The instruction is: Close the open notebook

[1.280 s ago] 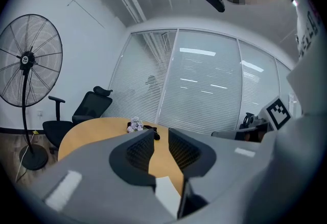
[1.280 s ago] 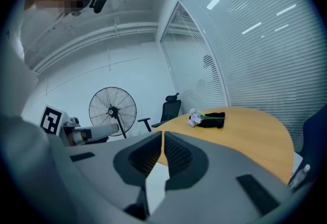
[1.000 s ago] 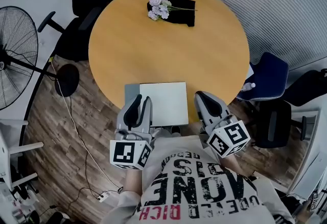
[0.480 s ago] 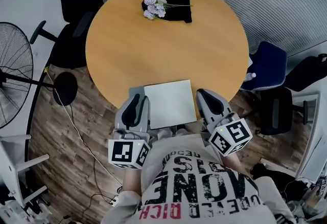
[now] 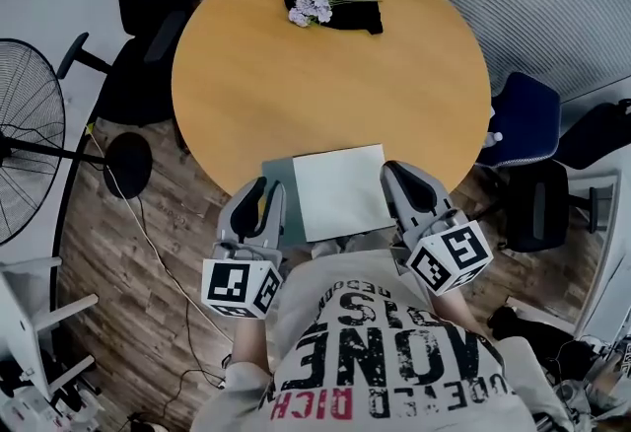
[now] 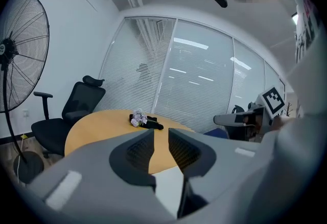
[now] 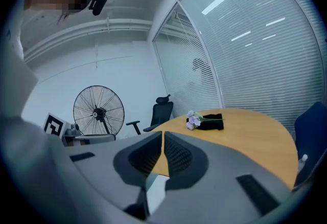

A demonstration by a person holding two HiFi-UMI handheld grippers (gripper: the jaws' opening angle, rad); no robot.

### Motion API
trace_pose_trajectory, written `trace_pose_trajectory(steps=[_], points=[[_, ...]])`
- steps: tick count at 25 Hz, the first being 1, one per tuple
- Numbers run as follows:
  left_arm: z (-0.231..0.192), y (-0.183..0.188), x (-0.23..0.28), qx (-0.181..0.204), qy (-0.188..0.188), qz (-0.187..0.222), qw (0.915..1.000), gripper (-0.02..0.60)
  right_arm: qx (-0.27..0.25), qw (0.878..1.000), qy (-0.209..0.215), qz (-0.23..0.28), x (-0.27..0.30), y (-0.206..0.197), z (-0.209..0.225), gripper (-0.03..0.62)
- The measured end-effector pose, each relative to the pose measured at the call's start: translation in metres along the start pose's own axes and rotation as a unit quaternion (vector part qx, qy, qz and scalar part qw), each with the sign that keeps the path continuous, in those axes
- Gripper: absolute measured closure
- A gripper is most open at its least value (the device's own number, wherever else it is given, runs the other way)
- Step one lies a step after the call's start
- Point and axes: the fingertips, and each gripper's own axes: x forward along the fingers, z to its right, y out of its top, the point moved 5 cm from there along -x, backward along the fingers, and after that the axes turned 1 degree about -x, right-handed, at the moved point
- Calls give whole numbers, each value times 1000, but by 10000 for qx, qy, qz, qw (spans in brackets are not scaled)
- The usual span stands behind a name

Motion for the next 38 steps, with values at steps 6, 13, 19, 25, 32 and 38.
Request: trace_pose_trajectory(steps=[6, 13, 19, 25, 32, 38], points=[[-10, -17, -4, -194, -127, -313, 9992, 485, -10, 10000, 34, -69, 8, 0, -1, 574], [-23, -46, -20, -387, 32, -624, 9973, 491, -29, 9998, 3, -198, 7, -1, 1, 574], [-38, -82, -32, -444, 248, -1101, 9926, 491, -38, 9997, 87, -243, 11, -2, -5, 574], [-48, -125, -35, -641, 299, -1512, 9860, 491, -66, 9993, 175, -333, 11, -11, -14, 574], [-52, -165, -33, -914, 193, -2003, 9753, 462, -88, 9992, 114, -371, 8, -13, -15, 574], [-60, -187, -31, -1330, 173, -2156, 9672, 456, -97, 9993, 78, -361, 6, -13, -16, 574]])
